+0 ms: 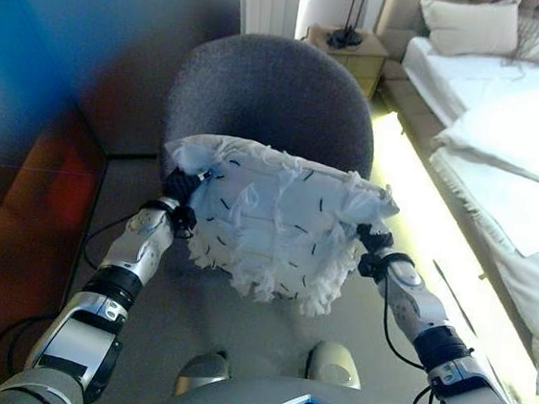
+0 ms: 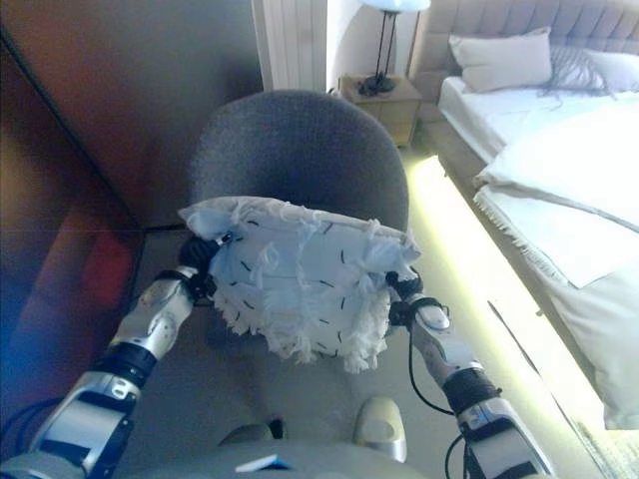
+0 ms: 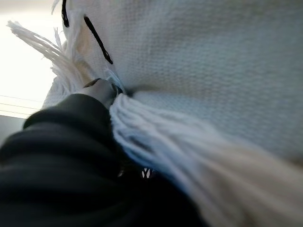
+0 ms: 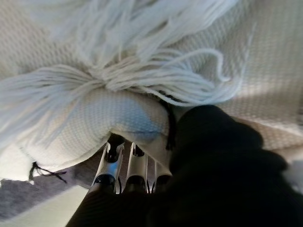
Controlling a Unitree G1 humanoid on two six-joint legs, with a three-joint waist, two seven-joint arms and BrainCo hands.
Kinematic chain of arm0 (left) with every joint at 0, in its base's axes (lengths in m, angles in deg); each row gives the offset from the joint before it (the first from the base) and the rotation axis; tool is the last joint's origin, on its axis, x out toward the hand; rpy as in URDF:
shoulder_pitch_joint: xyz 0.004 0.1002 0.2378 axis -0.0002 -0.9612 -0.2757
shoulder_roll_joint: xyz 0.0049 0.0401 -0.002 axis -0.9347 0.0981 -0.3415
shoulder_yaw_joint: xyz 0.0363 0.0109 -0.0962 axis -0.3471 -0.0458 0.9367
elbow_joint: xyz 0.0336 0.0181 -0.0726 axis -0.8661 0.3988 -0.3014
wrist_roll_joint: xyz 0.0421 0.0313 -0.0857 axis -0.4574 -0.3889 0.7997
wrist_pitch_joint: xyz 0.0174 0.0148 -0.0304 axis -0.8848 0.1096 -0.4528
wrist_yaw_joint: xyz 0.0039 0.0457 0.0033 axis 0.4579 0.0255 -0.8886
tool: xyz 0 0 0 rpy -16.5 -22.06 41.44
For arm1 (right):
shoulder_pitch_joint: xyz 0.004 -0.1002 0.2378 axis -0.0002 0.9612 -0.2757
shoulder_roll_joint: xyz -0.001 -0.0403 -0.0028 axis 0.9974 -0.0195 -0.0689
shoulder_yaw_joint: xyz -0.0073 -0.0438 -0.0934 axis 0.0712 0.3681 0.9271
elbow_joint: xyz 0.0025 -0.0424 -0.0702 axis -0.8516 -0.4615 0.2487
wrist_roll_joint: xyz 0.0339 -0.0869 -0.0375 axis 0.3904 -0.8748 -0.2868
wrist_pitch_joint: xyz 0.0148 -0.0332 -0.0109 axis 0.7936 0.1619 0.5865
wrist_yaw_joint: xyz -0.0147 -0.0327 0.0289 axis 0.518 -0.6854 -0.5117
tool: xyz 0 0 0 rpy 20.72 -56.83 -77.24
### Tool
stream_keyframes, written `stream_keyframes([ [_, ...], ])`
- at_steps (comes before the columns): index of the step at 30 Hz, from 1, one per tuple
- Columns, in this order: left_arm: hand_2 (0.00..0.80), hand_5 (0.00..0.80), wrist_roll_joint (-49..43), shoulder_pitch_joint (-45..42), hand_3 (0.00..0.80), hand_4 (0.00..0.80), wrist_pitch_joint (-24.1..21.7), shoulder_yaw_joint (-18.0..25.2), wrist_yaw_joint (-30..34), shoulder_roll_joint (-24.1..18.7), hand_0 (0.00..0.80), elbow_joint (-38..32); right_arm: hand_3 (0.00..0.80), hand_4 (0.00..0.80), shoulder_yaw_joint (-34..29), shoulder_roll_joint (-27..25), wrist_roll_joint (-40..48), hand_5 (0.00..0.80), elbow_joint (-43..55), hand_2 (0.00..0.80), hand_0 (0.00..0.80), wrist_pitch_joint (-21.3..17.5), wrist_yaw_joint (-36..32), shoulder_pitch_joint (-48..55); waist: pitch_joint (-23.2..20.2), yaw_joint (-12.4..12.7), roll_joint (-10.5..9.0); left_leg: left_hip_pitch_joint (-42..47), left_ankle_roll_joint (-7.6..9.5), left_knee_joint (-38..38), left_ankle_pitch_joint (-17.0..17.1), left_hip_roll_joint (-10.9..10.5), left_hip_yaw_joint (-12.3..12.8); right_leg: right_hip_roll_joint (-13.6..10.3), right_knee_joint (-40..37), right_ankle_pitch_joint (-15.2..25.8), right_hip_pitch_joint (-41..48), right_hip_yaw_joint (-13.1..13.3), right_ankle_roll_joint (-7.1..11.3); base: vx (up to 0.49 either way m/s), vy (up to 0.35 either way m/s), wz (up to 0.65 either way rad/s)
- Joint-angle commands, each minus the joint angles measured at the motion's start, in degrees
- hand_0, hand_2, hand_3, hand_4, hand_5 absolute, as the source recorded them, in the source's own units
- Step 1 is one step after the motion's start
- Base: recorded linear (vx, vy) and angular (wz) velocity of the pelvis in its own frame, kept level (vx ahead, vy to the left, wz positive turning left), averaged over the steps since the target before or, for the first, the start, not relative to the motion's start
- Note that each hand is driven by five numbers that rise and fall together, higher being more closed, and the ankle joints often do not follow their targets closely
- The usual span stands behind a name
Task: Pick up the cushion and take it to the sofa
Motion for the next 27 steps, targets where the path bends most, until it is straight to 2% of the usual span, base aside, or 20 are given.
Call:
stream_keyframes([
  [1,0.8,0.8,0.79,4.04,0.8,0.8,-4.76,-1.23,1.78,1.95,0.8,-3.98,0.8,0.8,-4.13,-1.12,4.36,0.8,2.12,0.8,0.8,-2.6,-2.85,-5.78,-2.77,-2.69,-4.04,9.77,-0.93,3.05,-11.34,-6.71,-0.05,1.64,-9.18,11.72,-4.13,-3.11,0.73,0.395,-0.028,0.16],
  [4,0.8,0.8,-0.09,2.38,0.8,0.8,-4.86,0.7,2.06,2.45,0.8,-4.57,0.8,0.8,-4.31,-1.91,3.37,0.8,1.86,0.8,0.8,-2.3,-5.17,-5.55,-2.85,-2.06,-4.05,13.05,-0.19,3.54,-14.61,-6.34,2.52,2.43,-5.04,11.35,-4.99,-10.32,0.74,0.463,-0.004,0.19],
  [5,0.8,0.8,-0.59,2.0,0.8,0.8,-4.89,1.22,1.76,2.64,0.8,-4.99,0.8,0.8,-4.34,-2.04,2.7,0.8,2.14,0.8,0.8,-2.16,-5.96,-5.45,-3.11,-1.98,-4.01,13.26,-0.07,3.86,-14.43,-6.1,3.36,2.49,-3.88,10.42,-4.46,-11.63,0.45,0.477,-0.066,-0.2],
  [6,0.8,0.8,-1.7,1.45,0.8,0.8,-5.3,1.93,1.15,3.24,0.8,-5.62,0.8,0.8,-4.37,-2.34,1.46,0.8,2.74,0.8,0.8,-2.13,-7.1,-5.2,-4.0,-2.06,-3.62,13.38,-0.25,5.09,-13.32,-5.32,4.36,3.78,-4.23,8.05,-2.76,-12.64,-0.57,0.452,-0.09,-0.55],
  [7,0.8,0.8,-2.02,1.39,0.8,0.8,-5.78,1.86,0.88,3.75,0.8,-5.72,0.8,0.8,-4.16,-2.69,0.96,0.8,2.98,0.8,0.8,-2.44,-7.53,-5.07,-4.78,-2.51,-3.26,13.06,-1.01,6.94,-11.05,-4.62,4.54,5.12,-4.46,6.89,-1.58,-11.44,-1.82,0.515,-0.113,-0.64],
  [9,0.8,0.8,-1.36,0.25,0.8,0.8,-5.81,2.11,0.42,4.13,0.8,-7.04,0.8,0.8,-4.04,-3.06,0.91,0.8,4.09,0.8,0.8,-1.92,-7.9,-4.35,-5.99,-3.59,-2.44,13.17,-3.24,11.13,-6.69,-2.3,6.35,6.27,-2.32,4.42,-0.31,-10.35,-4.05,0.448,-0.1,-0.32],
  [11,0.8,0.8,-1.77,-0.9,0.8,0.8,-6.25,2.54,-0.58,4.57,0.8,-8.06,0.8,0.8,-4.02,-3.23,0.37,0.8,5.94,0.8,0.8,-1.24,-8.09,-2.97,-6.83,-4.58,-1.73,11.12,-7.2,19.19,1.64,1.17,7.08,7.91,-1.15,1.57,1.8,-8.22,-6.86,0.446,-0.167,-0.14],
  [12,0.8,0.8,-1.16,-0.89,0.8,0.8,-6.46,2.44,-1.46,4.59,0.8,-8.31,0.8,0.8,-3.95,-3.43,0.47,0.8,6.16,0.8,0.8,-1.33,-8.65,-2.55,-6.9,-4.66,-1.98,8.69,-8.8,25.58,4.67,2.34,6.75,8.43,-1.55,0.61,3.66,-6.92,-8.11,0.38,-0.216,-0.03],
  [13,0.8,0.8,-0.43,-0.67,0.8,0.8,-6.48,2.39,-2.05,4.64,0.8,-8.39,0.8,0.8,-3.93,-3.49,0.6,0.8,6.0,0.8,0.8,-1.44,-9.06,-2.51,-6.94,-4.39,-3.21,5.56,-8.72,31.15,7.17,2.03,6.56,7.59,-1.98,0.82,4.57,-6.08,-9.18,0.351,-0.208,-0.06],
  [14,0.8,0.8,-0.94,-0.95,0.8,0.8,-6.64,2.61,-2.32,4.97,0.8,-8.53,0.8,0.8,-3.92,-3.56,0.69,0.8,5.76,0.8,0.8,-1.86,-9.55,-2.17,-6.66,-3.85,-3.66,2.08,-9.14,36.13,8.24,2.49,5.95,7.49,-2.17,0.22,6.1,-5.54,-9.91,0.287,-0.184,-0.17],
  [15,0.8,0.8,-1.71,-1.32,0.8,0.8,-6.71,2.76,-2.59,5.26,0.8,-8.8,0.8,0.8,-3.94,-3.77,0.9,0.8,5.65,0.8,0.8,-2.39,-10.18,-1.81,-6.36,-3.35,-4.1,-1.16,-9.34,40.83,8.59,3.75,5.68,7.28,-1.91,-0.58,7.3,-5.39,-10.66,0.286,-0.146,-0.33],
  [17,0.8,0.8,-2.81,-1.68,0.8,0.8,-6.43,2.84,-2.95,5.65,0.8,-9.29,0.8,0.8,-3.44,-3.57,1.3,0.8,5.37,0.8,0.8,-3.52,-10.36,-1.78,-5.49,-2.25,-5.14,-5.56,-8.48,43.79,7.14,5.4,5.16,6.92,-2.33,-1.27,9.51,-4.71,-11.38,0.251,-0.088,-0.37],
  [20,0.8,0.8,-1.93,-1.69,0.8,0.8,-6.73,3.19,-2.32,4.8,0.8,-8.27,0.8,0.8,-1.96,-3.06,2.09,0.8,4.81,0.8,0.8,-3.66,-9.48,-3.86,-4.24,-0.7,-5.63,-8.53,-7.53,38.5,6.81,6.5,4.05,7.15,-3.18,-1.95,11.99,-3.61,-11.7,0.285,0.003,-0.2],
  [23,0.8,0.8,-0.85,-1.77,0.8,0.8,-6.61,4.62,-1.62,4.16,0.8,-7.43,0.8,0.8,-1.09,-1.98,1.58,0.8,4.99,0.8,0.8,-1.83,-8.63,-5.87,-4.19,0.05,-4.48,-7.13,-7.63,24.7,8.39,7.15,4.07,7.6,-2.62,-3.39,13.17,-2.28,-11.07,0.284,0.119,-0.19],
  [27,0.8,0.8,-1.16,-1.68,0.8,0.8,-6.2,5.25,-2.0,4.43,0.8,-7.22,0.8,0.8,-0.52,-0.75,-0.4,0.8,5.52,0.8,0.8,-0.33,-8.8,-5.5,-4.78,1.49,-2.79,-6.66,-8.83,6.74,9.72,6.95,3.05,7.16,-2.53,-5.07,15.39,-2.53,-9.52,0.274,0.173,-0.12],
])
